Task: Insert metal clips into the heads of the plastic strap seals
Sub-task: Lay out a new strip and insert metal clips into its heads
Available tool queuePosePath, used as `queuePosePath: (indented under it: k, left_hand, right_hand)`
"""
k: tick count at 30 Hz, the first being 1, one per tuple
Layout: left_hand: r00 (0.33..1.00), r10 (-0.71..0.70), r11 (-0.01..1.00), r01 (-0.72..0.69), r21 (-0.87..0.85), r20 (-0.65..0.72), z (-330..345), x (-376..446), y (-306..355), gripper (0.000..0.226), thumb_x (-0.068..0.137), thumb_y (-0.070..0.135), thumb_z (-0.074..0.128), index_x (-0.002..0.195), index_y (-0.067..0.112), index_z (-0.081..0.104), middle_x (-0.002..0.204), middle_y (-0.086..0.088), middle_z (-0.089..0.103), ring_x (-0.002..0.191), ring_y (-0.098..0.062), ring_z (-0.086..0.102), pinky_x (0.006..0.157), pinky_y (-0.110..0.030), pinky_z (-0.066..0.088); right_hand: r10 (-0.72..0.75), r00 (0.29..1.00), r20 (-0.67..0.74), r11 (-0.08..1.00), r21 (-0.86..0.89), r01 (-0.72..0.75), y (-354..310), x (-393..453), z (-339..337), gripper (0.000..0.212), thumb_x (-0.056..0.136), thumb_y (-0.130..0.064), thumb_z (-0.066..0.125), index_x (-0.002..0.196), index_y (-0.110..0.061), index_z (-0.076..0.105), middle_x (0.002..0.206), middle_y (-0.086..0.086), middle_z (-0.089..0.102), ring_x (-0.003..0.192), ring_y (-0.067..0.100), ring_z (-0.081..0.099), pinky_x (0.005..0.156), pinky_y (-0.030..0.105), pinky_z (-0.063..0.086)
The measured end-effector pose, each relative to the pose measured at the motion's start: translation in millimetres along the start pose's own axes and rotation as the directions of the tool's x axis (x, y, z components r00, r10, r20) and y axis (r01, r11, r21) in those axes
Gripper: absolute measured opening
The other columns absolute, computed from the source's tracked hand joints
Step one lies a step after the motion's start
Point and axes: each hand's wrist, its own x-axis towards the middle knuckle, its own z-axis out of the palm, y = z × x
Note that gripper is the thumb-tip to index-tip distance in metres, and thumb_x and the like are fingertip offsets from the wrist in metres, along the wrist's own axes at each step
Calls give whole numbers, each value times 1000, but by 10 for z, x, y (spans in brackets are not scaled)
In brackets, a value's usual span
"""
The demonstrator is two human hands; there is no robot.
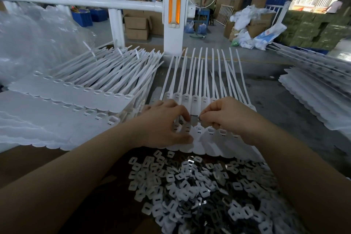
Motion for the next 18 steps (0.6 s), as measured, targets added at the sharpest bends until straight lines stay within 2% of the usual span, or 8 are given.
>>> queuePosePath:
  k: [2, 5, 8, 10, 13, 18]
  left_hand:
    - [999, -24, 996, 26, 81, -20, 3, 5, -24, 57, 64, 85, 43, 108, 48, 45, 117, 14, 43, 114, -11, 37, 96, -38, 25]
    - [999, -53, 987, 53, 155, -4, -14, 1, -86, 57, 60, 91, 35, 100, 50, 41, 112, 13, 44, 110, -12, 37, 97, -40, 25]
    - [998, -66, 979, 60, 195, 22, -10, 10, -98, 55, 61, 92, 33, 98, 51, 36, 109, 12, 39, 108, -13, 35, 99, -42, 24]
    - [996, -72, 983, 63, 174, 43, -12, 15, -101, 53, 63, 91, 35, 97, 50, 36, 108, 12, 39, 108, -13, 34, 101, -43, 24]
    - [996, -72, 988, 64, 138, 56, -17, 18, -123, 51, 65, 89, 39, 98, 50, 38, 108, 13, 40, 108, -13, 36, 101, -41, 23]
    - [996, -69, 991, 62, 118, 57, -15, 25, -126, 51, 65, 88, 41, 98, 50, 39, 109, 12, 40, 110, -14, 36, 102, -42, 23]
  right_hand:
    - [37, 999, -22, 997, -61, -38, 3, 8, -24, 11, 82, -18, 68, 76, -13, 75, 73, 5, 70, 55, 12, 53, 41, 18, 38]
    - [88, 996, -28, 990, -111, -91, 7, 18, -74, 13, 80, -16, 67, 79, -4, 73, 66, 5, 66, 49, 13, 49, 42, 19, 38]
    - [104, 994, -20, 982, -159, -106, 22, 27, -101, 24, 81, -17, 66, 90, 4, 70, 63, 8, 57, 41, 10, 42, 37, 14, 34]
    - [107, 994, 1, 979, -176, -105, 28, 32, -103, 23, 82, -17, 66, 91, 4, 70, 63, 6, 58, 39, 9, 42, 36, 14, 33]
    - [89, 995, 40, 973, -216, -78, 35, 31, -87, 15, 85, -16, 66, 84, -3, 74, 77, -1, 69, 48, 7, 51, 38, 15, 38]
    - [79, 995, 53, 964, -259, -63, 37, 23, -83, 10, 85, -12, 65, 79, -9, 73, 91, 2, 71, 58, 9, 56, 40, 16, 39]
